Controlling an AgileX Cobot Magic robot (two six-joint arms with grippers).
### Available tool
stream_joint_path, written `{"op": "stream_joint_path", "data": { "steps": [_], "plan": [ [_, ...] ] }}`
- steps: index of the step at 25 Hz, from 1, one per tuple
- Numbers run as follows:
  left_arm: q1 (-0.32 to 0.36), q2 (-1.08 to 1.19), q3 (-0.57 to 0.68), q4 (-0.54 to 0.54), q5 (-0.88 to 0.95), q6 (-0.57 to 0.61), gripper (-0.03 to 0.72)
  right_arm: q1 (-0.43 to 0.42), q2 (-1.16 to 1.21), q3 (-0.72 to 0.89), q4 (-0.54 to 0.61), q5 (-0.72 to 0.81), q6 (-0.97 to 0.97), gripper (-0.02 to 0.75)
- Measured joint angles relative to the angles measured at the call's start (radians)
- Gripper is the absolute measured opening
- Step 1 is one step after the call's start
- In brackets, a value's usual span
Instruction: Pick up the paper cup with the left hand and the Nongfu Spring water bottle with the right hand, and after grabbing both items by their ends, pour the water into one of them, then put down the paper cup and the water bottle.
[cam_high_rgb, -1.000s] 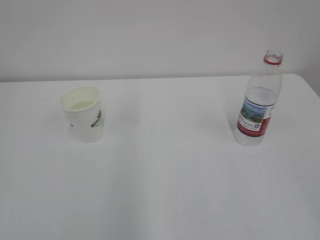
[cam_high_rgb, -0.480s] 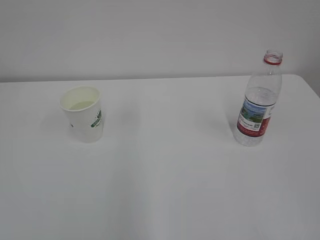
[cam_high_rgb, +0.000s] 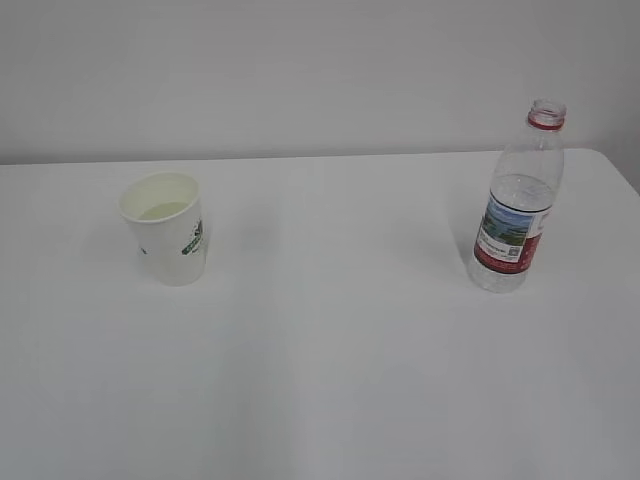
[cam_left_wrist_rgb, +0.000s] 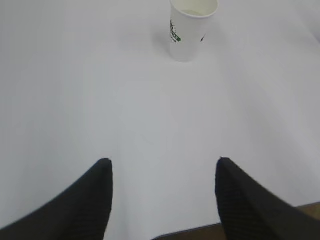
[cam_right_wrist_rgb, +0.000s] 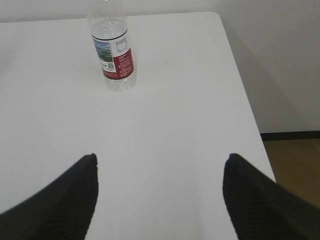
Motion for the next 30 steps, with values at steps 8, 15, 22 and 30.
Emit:
{"op": "stream_joint_path", "data": {
  "steps": [8, 15, 22, 30],
  "plan": [
    [0.0, 0.0, 0.016, 0.021, -0.039, 0.011, 0.461, 0.0, 0.0, 0.064, -0.009, -0.009, -0.002, 0.59],
    [0.0, 0.0, 0.028, 0.023, -0.071, 0.015, 0.461, 0.0, 0.0, 0.109, -0.009, -0.056, -0.002, 0.59],
    [0.0, 0.0, 0.031, 0.025, -0.071, 0.015, 0.461, 0.0, 0.0, 0.109, -0.009, -0.058, -0.002, 0.59],
    [0.0, 0.0, 0.031, 0.025, -0.071, 0.016, 0.461, 0.0, 0.0, 0.109, -0.009, -0.06, -0.002, 0.59]
  ]
}}
